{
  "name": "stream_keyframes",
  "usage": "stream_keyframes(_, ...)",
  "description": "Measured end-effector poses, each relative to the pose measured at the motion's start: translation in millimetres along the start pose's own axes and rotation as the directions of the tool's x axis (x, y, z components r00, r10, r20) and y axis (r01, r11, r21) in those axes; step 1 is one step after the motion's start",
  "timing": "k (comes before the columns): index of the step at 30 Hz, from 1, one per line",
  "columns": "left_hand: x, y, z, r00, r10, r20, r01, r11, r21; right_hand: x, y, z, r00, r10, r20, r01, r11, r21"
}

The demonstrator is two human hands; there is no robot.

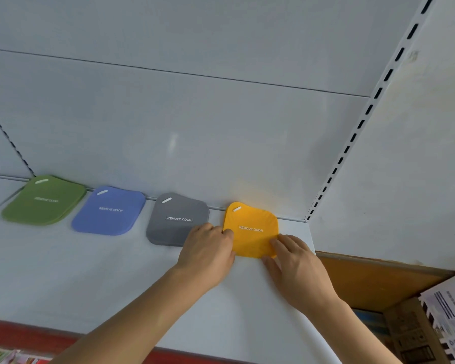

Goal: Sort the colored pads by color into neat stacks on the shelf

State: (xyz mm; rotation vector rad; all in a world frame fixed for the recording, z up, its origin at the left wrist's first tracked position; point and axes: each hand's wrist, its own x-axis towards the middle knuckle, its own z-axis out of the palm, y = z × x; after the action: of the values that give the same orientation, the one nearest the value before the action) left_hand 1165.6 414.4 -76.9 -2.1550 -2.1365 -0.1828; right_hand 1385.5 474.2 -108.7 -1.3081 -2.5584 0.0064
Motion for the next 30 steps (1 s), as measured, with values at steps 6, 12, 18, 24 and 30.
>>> stream_keyframes(6,0.9,-0.5,-0.8,1.000,0.000,0.019,0.000,1.000,-0.007,-1.9,-5.7,0.7,1.000,0.010,0.009,-0.010,1.000,-0.015)
stream_keyframes(12,-0.2,-6.1,7.3,0.999,0.053,-0.009,-0.053,0.998,0.017,-4.1,-2.2,-0.3,0.999,0.028,0.025,-0.028,1.000,0.000)
stream_keyframes(18,-1.1,-11.7,12.5,0.995,0.074,-0.060,-0.076,0.996,-0.041,-3.4,-3.2,-2.5,0.998,0.044,0.038,-0.044,0.999,-0.006)
stream_keyframes(24,4.8,-17.9,15.0,0.998,0.048,-0.038,-0.051,0.995,-0.082,0.7,2.1,-9.4,0.985,0.129,0.112,-0.124,0.991,-0.051)
stream_keyframes(30,9.0,-13.5,2.1,0.996,0.004,-0.085,-0.011,0.997,-0.078,3.3,-4.7,-22.7,0.984,0.174,0.027,-0.172,0.984,-0.052)
